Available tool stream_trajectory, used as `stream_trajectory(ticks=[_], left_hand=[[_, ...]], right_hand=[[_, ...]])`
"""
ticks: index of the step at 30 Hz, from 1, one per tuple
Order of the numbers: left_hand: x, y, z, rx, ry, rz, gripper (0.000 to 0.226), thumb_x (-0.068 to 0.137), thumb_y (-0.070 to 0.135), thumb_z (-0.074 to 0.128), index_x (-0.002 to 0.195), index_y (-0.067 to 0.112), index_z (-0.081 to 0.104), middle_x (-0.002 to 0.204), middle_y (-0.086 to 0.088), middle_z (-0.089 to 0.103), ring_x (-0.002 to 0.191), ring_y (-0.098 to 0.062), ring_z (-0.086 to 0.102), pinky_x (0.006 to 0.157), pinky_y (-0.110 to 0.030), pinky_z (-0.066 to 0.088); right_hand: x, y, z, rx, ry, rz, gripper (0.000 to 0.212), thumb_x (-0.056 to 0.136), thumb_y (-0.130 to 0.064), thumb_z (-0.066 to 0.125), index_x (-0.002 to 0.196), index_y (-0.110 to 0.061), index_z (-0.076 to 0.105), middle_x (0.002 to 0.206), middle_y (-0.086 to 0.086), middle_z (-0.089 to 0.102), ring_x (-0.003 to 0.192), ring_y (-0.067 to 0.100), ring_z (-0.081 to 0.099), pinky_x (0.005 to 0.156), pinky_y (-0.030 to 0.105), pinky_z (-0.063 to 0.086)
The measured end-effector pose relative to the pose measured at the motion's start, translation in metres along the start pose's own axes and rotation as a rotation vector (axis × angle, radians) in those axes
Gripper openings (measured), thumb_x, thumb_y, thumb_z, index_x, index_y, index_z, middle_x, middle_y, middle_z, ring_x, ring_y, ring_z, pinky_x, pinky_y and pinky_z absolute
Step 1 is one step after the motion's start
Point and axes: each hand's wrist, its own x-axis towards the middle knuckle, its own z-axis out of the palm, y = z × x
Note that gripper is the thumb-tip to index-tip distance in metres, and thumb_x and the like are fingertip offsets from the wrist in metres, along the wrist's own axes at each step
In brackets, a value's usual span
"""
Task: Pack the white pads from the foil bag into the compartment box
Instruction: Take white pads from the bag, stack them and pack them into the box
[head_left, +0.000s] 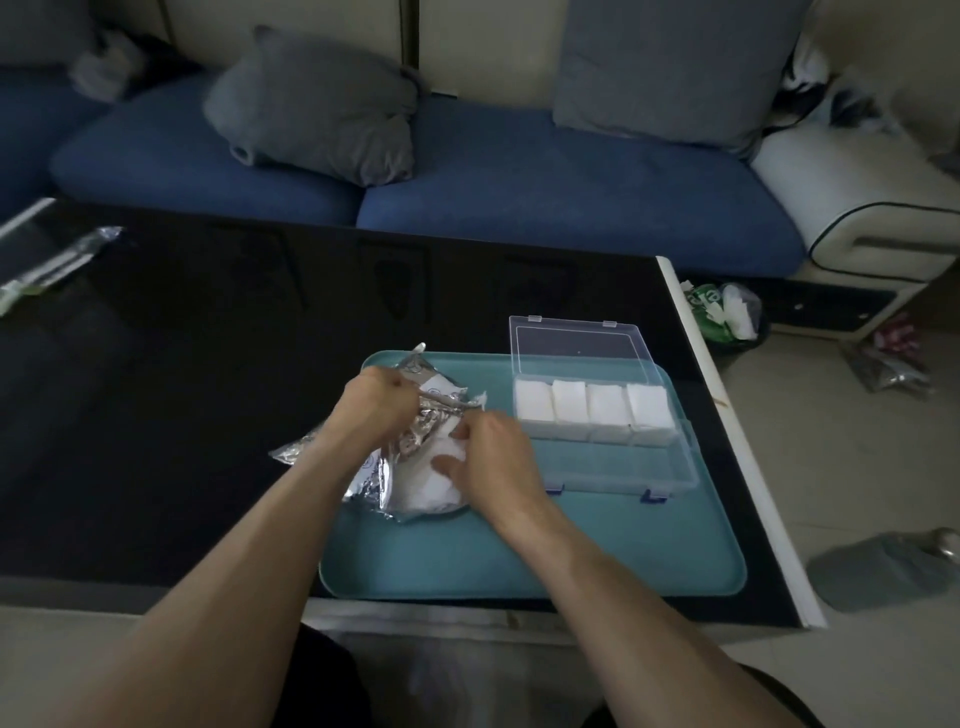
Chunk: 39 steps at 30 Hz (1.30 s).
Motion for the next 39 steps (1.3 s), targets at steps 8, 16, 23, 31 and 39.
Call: stream_trajectory(ticks=[8,16,23,31,39], left_hand=[[0.001,0.002,0.006,-0.049,-0.016,-0.038,0.021,0.089,0.004,0.043,0.089,0.003,0.064,0.077,-0.007,0.057,0.062,-0.017,0.050,0.053,-0.026,0.038],[0.005,-0.002,0.010,0.005,0.046,-0.045,0.027,0.093,0.011,0.041,0.101,0.003,0.065,0.090,-0.011,0.065,0.061,-0.018,0.053,0.047,-0.024,0.039],[0.002,0.002,0.011,0.014,0.076,-0.002,0.026,0.091,0.006,0.040,0.096,0.005,0.066,0.093,-0.012,0.066,0.071,-0.023,0.060,0.057,-0.026,0.044],[0.003,0.001,0.010,0.012,0.031,-0.010,0.026,0.093,0.010,0.041,0.100,0.004,0.065,0.099,-0.016,0.067,0.070,-0.022,0.058,0.055,-0.026,0.045],[-0.011,0.005,-0.006,0.029,0.107,0.089,0.023,0.086,0.008,0.044,0.090,0.009,0.067,0.085,-0.010,0.070,0.066,-0.024,0.064,0.054,-0.030,0.050]], right_hand=[[-0.005,-0.001,0.006,-0.096,-0.081,-0.050,0.056,0.094,-0.026,0.068,0.142,-0.007,0.047,0.145,0.009,0.045,0.128,0.028,0.048,0.106,0.038,0.042],[-0.008,-0.003,-0.008,-0.186,0.042,-0.060,0.037,0.090,-0.034,0.074,0.116,-0.010,0.066,0.115,0.010,0.069,0.108,0.029,0.060,0.085,0.038,0.049],[-0.010,-0.008,-0.008,0.020,-0.096,-0.054,0.027,0.094,-0.026,0.066,0.116,-0.011,0.058,0.105,0.008,0.064,0.087,0.026,0.057,0.068,0.029,0.037],[-0.008,0.003,0.003,0.243,-0.133,0.047,0.046,0.082,-0.013,0.078,0.123,-0.014,0.058,0.106,0.001,0.065,0.092,0.019,0.063,0.057,0.014,0.042],[-0.001,0.000,-0.005,0.523,-0.029,0.147,0.030,0.077,-0.017,0.079,0.105,-0.022,0.071,0.093,-0.005,0.072,0.081,0.017,0.069,0.067,0.029,0.058]])
